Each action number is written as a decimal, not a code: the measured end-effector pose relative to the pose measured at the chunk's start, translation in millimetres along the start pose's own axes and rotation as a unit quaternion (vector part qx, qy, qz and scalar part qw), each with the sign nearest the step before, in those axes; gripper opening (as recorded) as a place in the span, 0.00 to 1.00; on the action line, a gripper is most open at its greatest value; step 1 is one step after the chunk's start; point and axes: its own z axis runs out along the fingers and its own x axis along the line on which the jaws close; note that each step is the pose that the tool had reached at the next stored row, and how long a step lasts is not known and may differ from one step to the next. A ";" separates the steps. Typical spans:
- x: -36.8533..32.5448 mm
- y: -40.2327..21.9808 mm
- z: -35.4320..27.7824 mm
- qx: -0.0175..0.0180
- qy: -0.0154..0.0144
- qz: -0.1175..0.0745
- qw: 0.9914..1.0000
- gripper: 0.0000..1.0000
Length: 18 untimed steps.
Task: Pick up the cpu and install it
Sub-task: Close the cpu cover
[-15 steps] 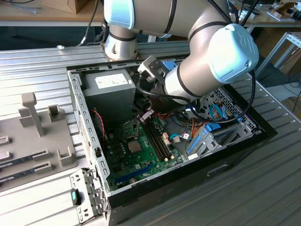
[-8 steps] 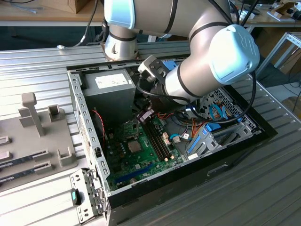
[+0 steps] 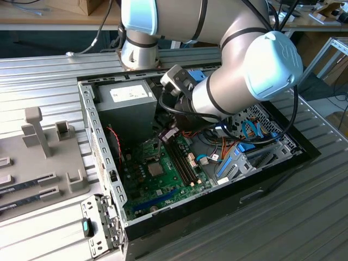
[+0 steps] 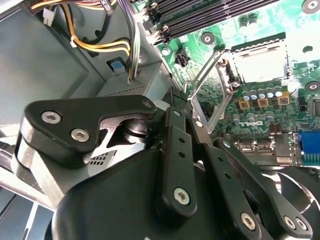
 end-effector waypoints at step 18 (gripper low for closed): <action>6.1 -8.8 -5.0 -0.008 -0.005 -0.002 1.000 0.11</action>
